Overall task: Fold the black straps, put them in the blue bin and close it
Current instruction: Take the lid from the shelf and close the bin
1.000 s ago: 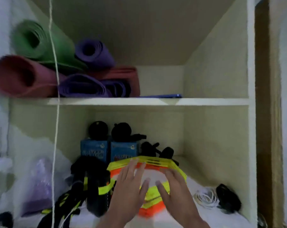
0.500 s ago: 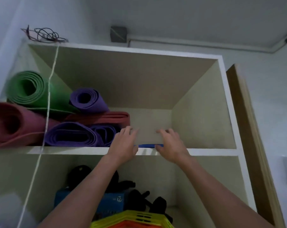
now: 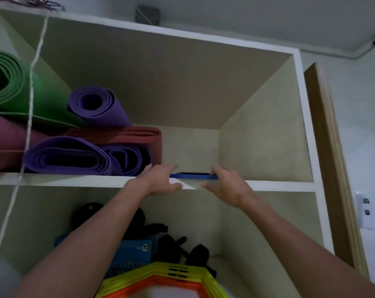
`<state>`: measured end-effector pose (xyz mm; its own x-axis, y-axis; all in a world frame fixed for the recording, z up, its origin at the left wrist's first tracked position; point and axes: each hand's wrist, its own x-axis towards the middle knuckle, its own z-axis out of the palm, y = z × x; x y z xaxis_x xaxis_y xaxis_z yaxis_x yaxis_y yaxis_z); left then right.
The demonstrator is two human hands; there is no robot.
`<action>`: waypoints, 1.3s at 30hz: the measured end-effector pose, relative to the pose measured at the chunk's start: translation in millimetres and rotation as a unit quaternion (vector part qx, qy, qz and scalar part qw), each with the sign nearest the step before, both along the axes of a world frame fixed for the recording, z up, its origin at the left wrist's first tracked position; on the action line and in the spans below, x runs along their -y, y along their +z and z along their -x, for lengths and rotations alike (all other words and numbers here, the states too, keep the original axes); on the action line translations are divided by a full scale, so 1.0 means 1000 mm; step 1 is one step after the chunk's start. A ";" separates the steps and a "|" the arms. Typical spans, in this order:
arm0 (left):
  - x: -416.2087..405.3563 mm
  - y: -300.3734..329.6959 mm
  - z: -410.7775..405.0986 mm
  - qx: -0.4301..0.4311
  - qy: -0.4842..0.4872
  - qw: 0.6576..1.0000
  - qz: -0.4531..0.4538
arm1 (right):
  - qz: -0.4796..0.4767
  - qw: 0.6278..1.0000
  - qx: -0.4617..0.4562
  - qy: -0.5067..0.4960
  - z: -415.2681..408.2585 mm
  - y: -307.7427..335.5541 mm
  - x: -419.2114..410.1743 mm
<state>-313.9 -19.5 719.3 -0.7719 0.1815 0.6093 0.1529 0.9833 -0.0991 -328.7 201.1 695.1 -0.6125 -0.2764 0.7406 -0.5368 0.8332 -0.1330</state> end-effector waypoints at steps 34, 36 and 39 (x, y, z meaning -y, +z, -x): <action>-0.018 -0.515 -0.213 0.082 0.054 0.993 0.063 | -0.018 0.986 -0.048 0.159 -0.158 -0.522 -0.038; -0.020 -0.552 -0.214 0.124 0.061 0.989 0.048 | -0.020 0.986 -0.028 0.163 -0.162 -0.558 -0.038; -0.022 -0.592 -0.210 0.179 0.069 0.980 0.049 | -0.043 0.986 0.010 0.160 -0.157 -0.602 -0.038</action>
<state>-103.5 2.4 126.8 -0.9543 0.1048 0.2798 0.0621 0.9856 -0.1576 -171.8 238.7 92.7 -0.4981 -0.5197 0.6941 -0.7720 0.6303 -0.0821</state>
